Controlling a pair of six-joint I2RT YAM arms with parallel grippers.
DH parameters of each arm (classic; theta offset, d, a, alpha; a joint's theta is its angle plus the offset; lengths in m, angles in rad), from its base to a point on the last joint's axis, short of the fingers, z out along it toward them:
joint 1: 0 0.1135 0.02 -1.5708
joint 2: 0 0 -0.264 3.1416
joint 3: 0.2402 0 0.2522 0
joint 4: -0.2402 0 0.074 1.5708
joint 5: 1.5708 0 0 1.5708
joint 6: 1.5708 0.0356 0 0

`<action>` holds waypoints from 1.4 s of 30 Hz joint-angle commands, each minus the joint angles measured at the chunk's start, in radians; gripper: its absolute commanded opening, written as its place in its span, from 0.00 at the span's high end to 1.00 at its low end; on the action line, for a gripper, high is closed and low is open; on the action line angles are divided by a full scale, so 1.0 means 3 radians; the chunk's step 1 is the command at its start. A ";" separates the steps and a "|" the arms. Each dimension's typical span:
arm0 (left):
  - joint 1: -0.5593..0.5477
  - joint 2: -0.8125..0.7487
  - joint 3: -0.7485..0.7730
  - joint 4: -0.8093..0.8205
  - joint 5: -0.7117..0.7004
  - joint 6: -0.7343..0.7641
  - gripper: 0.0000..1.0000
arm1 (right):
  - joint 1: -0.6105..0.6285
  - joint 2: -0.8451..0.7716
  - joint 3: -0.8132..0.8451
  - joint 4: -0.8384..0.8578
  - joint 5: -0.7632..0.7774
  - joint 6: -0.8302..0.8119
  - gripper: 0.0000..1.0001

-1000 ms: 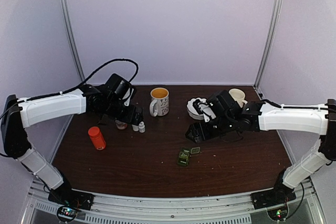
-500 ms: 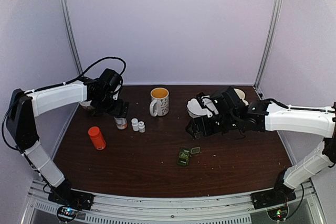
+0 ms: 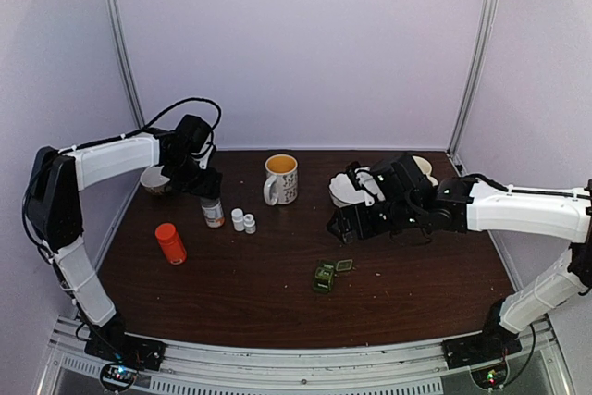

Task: Sort the pills into containers
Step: Pick up the pill bottle from the center of the board, then hold the pill bottle.

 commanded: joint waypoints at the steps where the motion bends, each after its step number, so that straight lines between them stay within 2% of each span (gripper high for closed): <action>1: 0.0032 0.0143 0.0102 -0.0007 0.0167 0.0066 0.28 | 0.0015 -0.0022 0.0036 0.0023 0.0087 -0.0018 0.02; 6: 0.0033 0.0182 0.0151 -0.0033 0.0210 0.0062 0.37 | 0.0015 -0.0005 0.0058 -0.0010 0.0093 -0.0033 0.02; 13: 0.0033 0.0057 0.0403 -0.0335 0.0221 0.0182 0.51 | 0.0015 0.0005 0.0113 -0.0058 0.0104 -0.0064 0.02; 19: 0.0032 -0.0205 0.0537 -0.0638 0.0272 0.0248 0.54 | 0.0015 0.0002 0.0148 0.0010 0.0047 -0.0084 0.03; 23: 0.0033 -0.0513 0.0540 -0.0718 0.1051 0.0376 0.59 | 0.0020 -0.0067 0.0115 0.0240 -0.0218 -0.0193 0.04; 28: -0.0049 -0.0885 0.0487 -0.0664 0.2082 0.0462 0.61 | 0.0091 -0.0088 0.0167 0.0640 -0.0855 -0.0417 0.04; 32: -0.0191 -0.1071 0.0500 -0.0634 0.2712 0.0563 0.62 | 0.0235 -0.0095 0.0172 0.0952 -0.0937 -0.0517 0.01; 37: -0.0449 -0.1243 0.0482 -0.0564 0.3158 0.0781 0.62 | 0.0301 -0.0157 0.0140 0.1392 -0.1301 -0.0485 0.00; 42: -0.0820 -0.1257 0.0597 -0.0702 0.3228 0.1069 0.62 | 0.0314 -0.0170 0.0247 0.1402 -0.1576 -0.0561 0.00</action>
